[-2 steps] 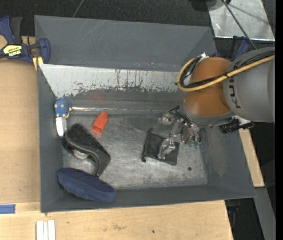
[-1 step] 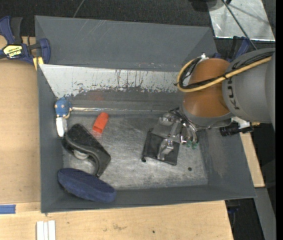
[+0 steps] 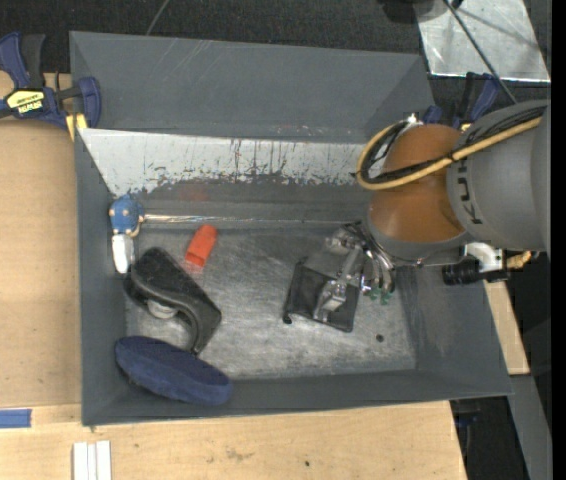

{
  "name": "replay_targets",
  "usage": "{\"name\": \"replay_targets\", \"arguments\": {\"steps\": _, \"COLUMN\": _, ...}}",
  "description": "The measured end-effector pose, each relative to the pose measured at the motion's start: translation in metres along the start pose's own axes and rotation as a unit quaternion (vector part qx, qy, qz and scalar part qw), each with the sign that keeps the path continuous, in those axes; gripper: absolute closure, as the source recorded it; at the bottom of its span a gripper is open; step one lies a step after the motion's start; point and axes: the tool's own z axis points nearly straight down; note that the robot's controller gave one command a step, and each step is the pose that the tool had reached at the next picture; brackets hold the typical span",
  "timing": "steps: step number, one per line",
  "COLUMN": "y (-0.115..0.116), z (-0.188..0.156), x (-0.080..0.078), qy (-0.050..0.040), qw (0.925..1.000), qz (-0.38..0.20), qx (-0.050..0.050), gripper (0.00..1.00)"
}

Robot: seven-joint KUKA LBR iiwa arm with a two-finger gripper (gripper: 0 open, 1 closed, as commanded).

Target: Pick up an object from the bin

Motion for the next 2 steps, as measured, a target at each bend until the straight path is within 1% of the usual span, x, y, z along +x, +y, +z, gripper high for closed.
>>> {"name": "replay_targets", "arguments": {"steps": 1, "y": 0.000, "z": -0.003, "x": -0.003, "qy": -0.0055, "qw": 1.0000, "qz": 0.000, "qx": 0.000, "gripper": 1.00}}
{"name": "replay_targets", "arguments": {"steps": 2, "y": -0.028, "z": -0.148, "x": -0.024, "qy": -0.0007, "qw": 0.9999, "qz": 0.010, "qx": 0.001, "gripper": 1.00}}
